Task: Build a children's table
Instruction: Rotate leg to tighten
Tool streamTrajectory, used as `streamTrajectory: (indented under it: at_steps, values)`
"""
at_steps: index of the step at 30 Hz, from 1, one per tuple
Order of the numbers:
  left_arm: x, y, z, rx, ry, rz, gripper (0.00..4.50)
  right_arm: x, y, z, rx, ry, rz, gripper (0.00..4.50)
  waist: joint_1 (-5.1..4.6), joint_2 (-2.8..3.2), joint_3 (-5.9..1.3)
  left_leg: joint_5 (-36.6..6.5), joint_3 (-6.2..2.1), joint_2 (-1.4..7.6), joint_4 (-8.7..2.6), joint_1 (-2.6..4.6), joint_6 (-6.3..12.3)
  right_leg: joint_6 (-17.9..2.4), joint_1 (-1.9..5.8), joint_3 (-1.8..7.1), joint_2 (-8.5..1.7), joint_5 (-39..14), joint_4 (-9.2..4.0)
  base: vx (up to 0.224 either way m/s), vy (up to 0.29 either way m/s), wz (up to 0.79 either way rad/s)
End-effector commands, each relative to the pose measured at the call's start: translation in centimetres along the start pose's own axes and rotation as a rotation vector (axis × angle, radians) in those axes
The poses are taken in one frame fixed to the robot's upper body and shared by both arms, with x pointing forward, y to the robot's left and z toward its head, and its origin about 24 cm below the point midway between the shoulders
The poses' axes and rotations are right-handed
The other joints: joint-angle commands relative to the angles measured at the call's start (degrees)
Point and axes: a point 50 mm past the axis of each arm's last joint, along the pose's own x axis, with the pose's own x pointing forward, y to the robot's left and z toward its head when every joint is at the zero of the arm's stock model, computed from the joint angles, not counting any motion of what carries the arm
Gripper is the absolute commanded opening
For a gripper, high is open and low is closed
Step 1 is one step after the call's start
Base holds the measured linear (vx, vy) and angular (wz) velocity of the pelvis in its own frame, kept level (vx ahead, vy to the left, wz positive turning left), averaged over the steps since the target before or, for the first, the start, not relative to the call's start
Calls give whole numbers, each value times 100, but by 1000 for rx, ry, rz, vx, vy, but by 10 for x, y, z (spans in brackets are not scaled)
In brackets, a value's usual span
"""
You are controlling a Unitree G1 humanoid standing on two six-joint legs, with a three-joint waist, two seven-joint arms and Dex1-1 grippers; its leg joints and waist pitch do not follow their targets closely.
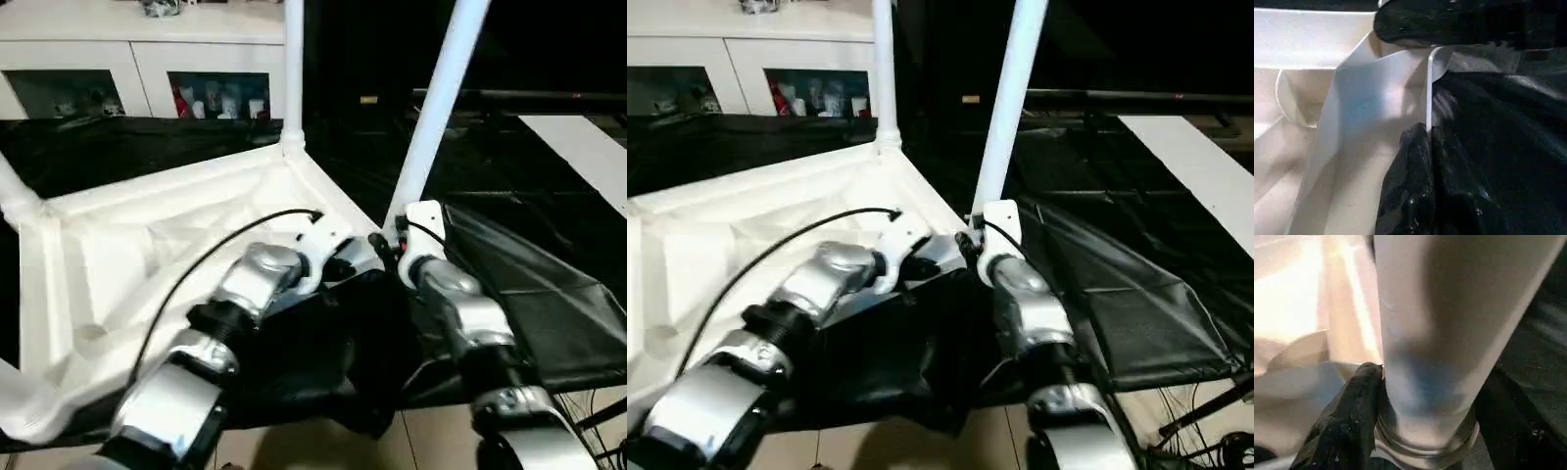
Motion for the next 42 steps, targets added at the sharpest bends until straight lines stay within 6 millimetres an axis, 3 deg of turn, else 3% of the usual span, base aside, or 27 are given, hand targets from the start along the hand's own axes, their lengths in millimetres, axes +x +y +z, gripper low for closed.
streamTrajectory:
  at_steps: [1,6,7,8,10,11,14,15,17,19,23,28,34,35,39,42]
  values:
    - [10,-11,5,42,2,-14,0,2,30,-29,10,122,106,247,-15,23,-271,-2252,-182,194,-494,110,-242,-755,103,182,-296,-2393,-610,0,0,0]
    - [7,-10,3,108,-9,-53,0,1,31,-17,23,34,167,247,-13,23,-276,-2223,-183,204,-514,86,-201,-766,116,183,-301,-2199,-594,0,0,0]
    - [6,-10,3,127,-23,-68,0,-2,27,-13,15,-2,185,303,-5,29,-273,-2243,-175,204,-510,94,-184,-785,106,187,-305,-2189,-605,0,0,0]
    - [5,-10,3,134,-26,-71,0,-2,26,-12,13,-11,188,317,1,23,-276,-2219,-175,206,-512,88,-170,-784,114,189,-308,-2150,-605,0,0,0]
    - [4,-8,2,152,-34,-85,0,-8,20,-7,-8,-64,215,323,13,54,-301,-1965,-160,217,-508,72,-112,-902,145,198,-301,-1646,-553,0,0,0]
    - [4,-8,2,152,-34,-85,0,-8,20,-7,-8,-64,215,334,23,35,-305,-1837,-149,217,-503,64,-63,-962,170,196,-287,-1393,-534,0,0,0]
    - [2,-6,0,159,-33,-86,0,-13,14,-3,-28,-94,220,361,35,51,-311,-1695,-131,221,-488,76,-4,-1076,182,197,-294,-1165,-514,0,0,0]
    - [0,-3,-1,165,-36,-89,0,-21,7,0,-40,-117,236,369,34,96,-300,-1671,-130,215,-491,71,6,-1118,188,195,-294,-1189,-522,0,0,0]
    - [-1,-2,-2,173,-41,-93,0,-26,3,2,-44,-125,258,393,55,61,-302,-1610,-131,220,-490,58,74,-1082,218,193,-292,-1165,-516,0,0,0]
    - [-4,-2,-3,192,-56,-135,0,-41,-9,0,-96,-120,341,393,76,102,-300,-1504,-131,221,-482,53,141,-1055,235,193,-288,-1099,-527,0,0,0]
    - [-12,-5,-7,239,-80,-257,0,-59,-27,-2,-167,-104,424,393,102,107,-308,-1318,-121,219,-455,30,264,-1122,252,194,-299,-895,-505,0,0,0]
    - [-28,-4,-18,273,-42,-403,0,-77,-49,-1,-273,-46,548,393,155,151,-319,-1162,-97,256,-420,69,348,-1434,240,197,-298,-523,-450,0,0,0]
    - [-48,2,-28,280,2,-499,0,-84,-49,2,-331,-11,670,393,173,130,-308,-1200,-104,276,-437,65,319,-1479,251,183,-314,-686,-434,0,0,0]
    - [-50,3,-29,281,7,-501,0,-85,-47,1,-341,-3,690,393,181,149,-310,-1184,-98,272,-431,67,316,-1485,248,187,-312,-702,-430,0,0,0]
    - [-57,6,-34,274,15,-505,0,-89,-41,-7,-394,70,808,393,187,122,-300,-1211,-97,277,-433,53,309,-1439,250,184,-316,-843,-431,0,0,0]
    - [-59,7,-35,270,17,-505,0,-87,-42,-9,-414,83,804,393,174,98,-310,-1121,-94,270,-420,56,307,-1441,242,189,-320,-802,-424,0,0,0]
